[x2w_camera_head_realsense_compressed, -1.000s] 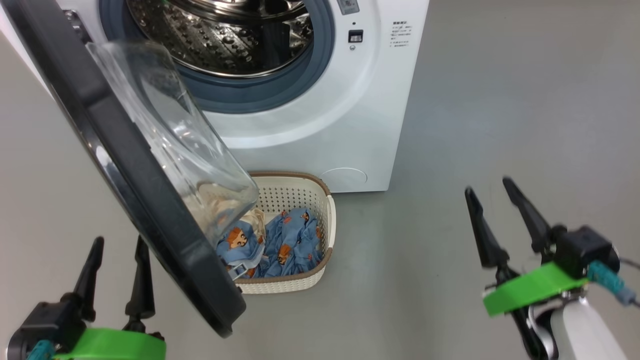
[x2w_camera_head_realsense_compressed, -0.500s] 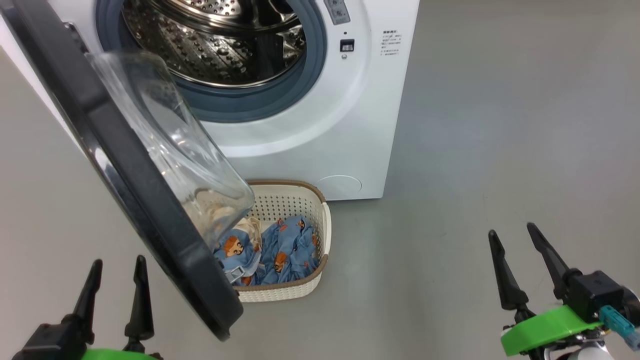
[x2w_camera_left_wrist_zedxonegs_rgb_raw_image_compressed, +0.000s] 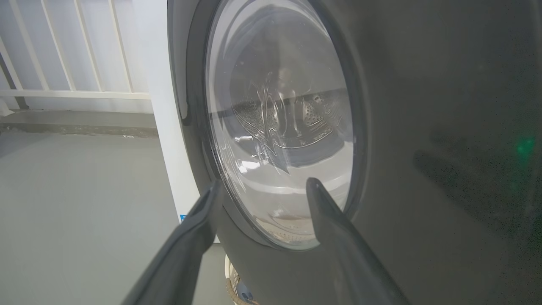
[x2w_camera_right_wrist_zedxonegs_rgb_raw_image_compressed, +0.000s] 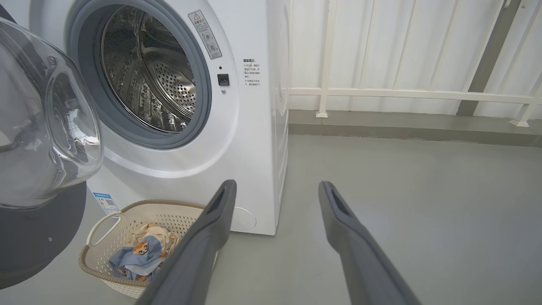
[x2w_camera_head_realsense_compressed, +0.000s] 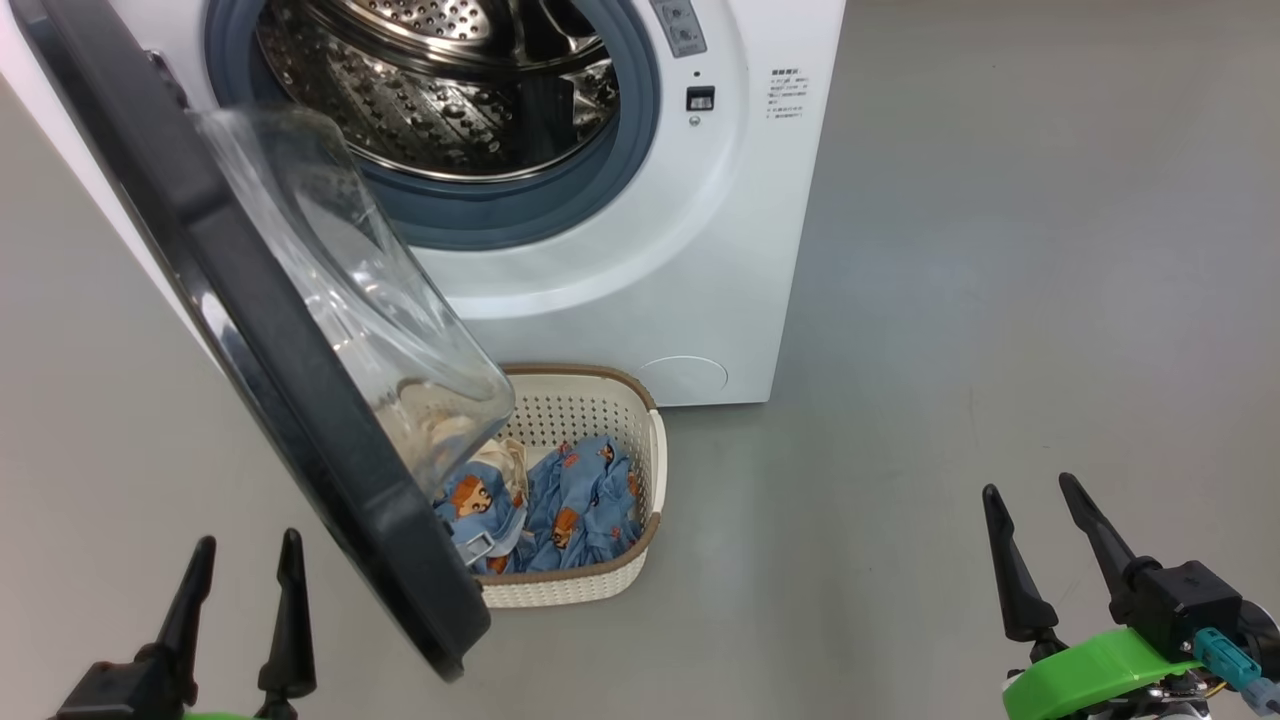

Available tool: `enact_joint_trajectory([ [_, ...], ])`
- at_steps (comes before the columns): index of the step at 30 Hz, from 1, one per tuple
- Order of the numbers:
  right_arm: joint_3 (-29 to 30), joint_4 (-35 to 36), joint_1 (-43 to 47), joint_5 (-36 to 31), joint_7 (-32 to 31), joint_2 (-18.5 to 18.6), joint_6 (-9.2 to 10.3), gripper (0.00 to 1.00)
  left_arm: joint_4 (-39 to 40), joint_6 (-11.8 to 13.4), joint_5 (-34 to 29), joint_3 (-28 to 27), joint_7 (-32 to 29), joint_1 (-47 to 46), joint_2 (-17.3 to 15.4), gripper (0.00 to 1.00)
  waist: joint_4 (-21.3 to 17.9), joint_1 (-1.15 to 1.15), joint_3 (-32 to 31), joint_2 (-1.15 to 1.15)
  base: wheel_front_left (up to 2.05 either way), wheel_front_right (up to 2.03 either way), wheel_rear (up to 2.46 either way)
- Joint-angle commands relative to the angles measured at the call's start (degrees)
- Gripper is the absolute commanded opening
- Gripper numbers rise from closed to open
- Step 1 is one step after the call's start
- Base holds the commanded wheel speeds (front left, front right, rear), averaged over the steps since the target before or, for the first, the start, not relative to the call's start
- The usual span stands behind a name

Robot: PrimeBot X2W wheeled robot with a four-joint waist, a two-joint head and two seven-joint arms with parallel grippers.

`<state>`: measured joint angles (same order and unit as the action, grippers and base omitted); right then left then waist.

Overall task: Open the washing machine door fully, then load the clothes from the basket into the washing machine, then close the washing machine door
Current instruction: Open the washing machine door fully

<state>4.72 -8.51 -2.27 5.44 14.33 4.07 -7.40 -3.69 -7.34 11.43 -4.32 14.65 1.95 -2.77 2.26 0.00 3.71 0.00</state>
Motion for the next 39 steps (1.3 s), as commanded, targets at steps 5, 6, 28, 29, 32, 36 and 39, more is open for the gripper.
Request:
enact_joint_trajectory([
  [5, -0.8, 0.6, -0.9, -1.9, 0.7, 0.0, -0.09, 1.0, 1.6, -0.1, -0.3, -1.7, 0.3, -0.7, -0.8, 1.0, 0.2, 0.0, 0.0, 0.0, 0.0, 0.0, 0.0],
  [6, -0.7, 0.4, -1.0, -2.0, 0.7, 0.0, -0.09, 1.0, 1.5, -0.1, -0.3, -1.6, 0.3, -0.8, -0.8, 1.0, 0.3, 0.0, 0.0, 0.0, 0.0, 0.0, 0.0],
  [28, 0.4, -1.7, -1.8, -2.9, 0.7, -0.9, -0.09, 1.0, 1.4, -0.1, -0.3, -1.3, 0.3, -1.3, -0.7, 1.0, 0.9, 0.0, 0.3, 0.0, 0.0, 0.0, 0.0],
  [29, 0.5, -1.8, -1.8, -2.9, 0.7, -0.9, -0.09, 1.0, 1.4, -0.1, -0.3, -1.3, 0.3, -1.3, -0.7, 1.0, 0.9, 0.0, 0.3, 0.0, 0.0, 0.0, 0.0],
  [32, 0.6, -1.8, -1.9, -2.9, 0.7, -1.0, -0.09, 1.0, 1.4, -0.1, -0.2, -1.2, 0.3, -1.3, -0.7, 1.0, 1.0, 0.0, 0.3, 0.0, 0.0, 0.0, 0.0],
  [36, 0.7, -2.0, -1.9, -2.9, 0.7, -1.0, -0.09, 1.0, 1.4, -0.1, -0.1, -1.2, 0.3, -1.4, -0.7, 1.0, 1.0, 0.0, 0.2, 0.0, 0.0, 0.0, 0.0],
  [39, 0.7, -2.3, -1.8, -2.8, 0.7, -1.1, -0.09, 1.0, 1.5, -0.1, 0.0, -1.3, 0.3, -1.4, -0.6, 1.0, 1.0, 0.0, 0.1, 0.0, 0.0, 0.0, 0.0],
])
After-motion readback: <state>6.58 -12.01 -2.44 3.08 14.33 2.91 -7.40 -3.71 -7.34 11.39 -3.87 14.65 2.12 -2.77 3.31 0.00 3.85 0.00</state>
